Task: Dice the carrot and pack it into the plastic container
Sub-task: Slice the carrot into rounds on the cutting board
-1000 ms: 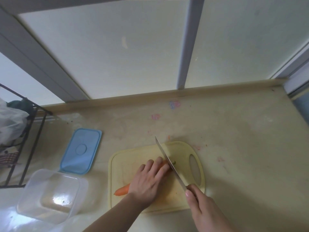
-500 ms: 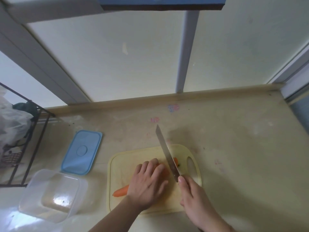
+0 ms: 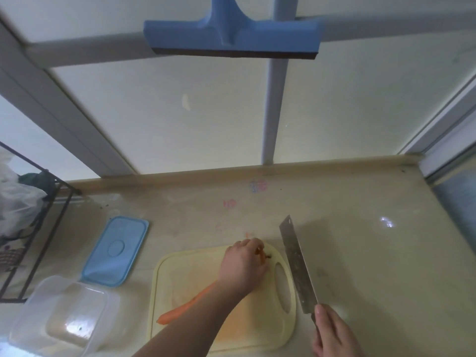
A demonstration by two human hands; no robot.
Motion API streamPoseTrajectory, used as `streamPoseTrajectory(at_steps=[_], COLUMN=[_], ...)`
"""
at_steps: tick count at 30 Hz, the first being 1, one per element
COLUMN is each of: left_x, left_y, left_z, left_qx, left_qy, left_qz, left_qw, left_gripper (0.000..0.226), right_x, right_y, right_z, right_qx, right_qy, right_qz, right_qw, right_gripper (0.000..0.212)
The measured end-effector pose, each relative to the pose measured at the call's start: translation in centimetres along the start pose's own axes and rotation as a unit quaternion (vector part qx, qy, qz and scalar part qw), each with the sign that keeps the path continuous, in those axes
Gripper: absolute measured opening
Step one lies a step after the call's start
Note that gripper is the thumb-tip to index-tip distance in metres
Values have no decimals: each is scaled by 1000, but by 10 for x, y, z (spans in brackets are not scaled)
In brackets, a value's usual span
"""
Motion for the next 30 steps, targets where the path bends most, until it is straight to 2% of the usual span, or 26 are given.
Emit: streamPoseTrajectory(at_steps=[1, 2, 3, 4, 5, 6, 8, 10, 12, 15, 17, 20, 22, 23, 25, 26, 27, 28, 29, 30], left_x=[-2, -4, -5, -6, -7, -7, -4, -1, 1, -4, -10, -10, -3, 1, 5, 6, 5, 5, 6, 7], left_y=[7, 13, 18, 23, 26, 28, 28, 26, 24, 15, -2, -44, -70, -79, -87, -88, -88, -89, -91, -93], left_z=[3, 6, 9, 11, 13, 14, 15, 10, 4, -6, -18, -41, -50, -53, -56, -58, -60, -61, -61, -61], left_qx=[-22, -38, -48, -54, -56, -58, -56, -44, -41, -26, -17, -4, 13, 19, 24, 21, 18, 14, 15, 16], left_qy=[-28, -48, -61, -70, -76, -74, -44, 0, 26, 10, -9, 8, 32, 38, 37, 35, 28, 20, 14, 13], left_qz=[6, 9, 11, 12, 14, 11, 0, 9, 13, 9, 33, 57, 48, 44, 49, 58, 63, 63, 59, 56], left_qw=[999, 998, 997, 996, 995, 995, 997, 999, 999, 1000, 999, 998, 998, 998, 998, 997, 997, 998, 998, 998], left_gripper=[37, 36, 35, 34, 34, 35, 34, 30, 34, 55, 55, 49, 50, 51, 54, 55, 55, 54, 54, 53], right_x=[-3, -14, -15, -15, -14, -7, -16, -16, -15, -19, -15, -16, -12, -10, -16, -13, -11, -11, -14, -19], right_y=[0, -2, -1, 0, 5, 3, 2, 7, 11, 11, 9, 6, 7, 9, 14, 15, 16, 17, 23, 22], right_z=[-7, -1, 3, 1, -1, 9, 36, 39, 36, 41, 32, 14, 16, 18, 21, 12, 12, 10, 10, 10], right_qx=[-47, -50, -33, -53, -40, -6, 87, 98, 85, 76, 55, -7, 2, 9, -21, -21, -31, -27, -23, -1], right_qy=[-56, -55, 47, 42, 23, 66, 110, 102, 70, 72, 54, 73, -14, -50, -130, -136, -125, -113, -120, -121], right_qz=[40, 157, 220, 205, 123, 24, 23, -10, -47, -47, -52, -6, -131, -159, -174, -199, -216, -220, -209, -223], right_qw=[997, 985, 974, 976, 991, 997, 990, 990, 993, 993, 996, 997, 991, 986, 976, 970, 968, 969, 970, 967], right_gripper=[43, 53, 60, 58, 53, 47, 41, 34, 33, 36, 35, 28, 9, 10, 38, 36, 19, 12, 21, 19])
Point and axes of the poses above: each hand's wrist, its own y-axis towards the middle knuckle, its own x-axis out of the palm, z = x × y, the point moved 4 cm from there along y, towards the middle knuckle, and after that the axes turned 3 degrees about y, right-handed, at the moved point
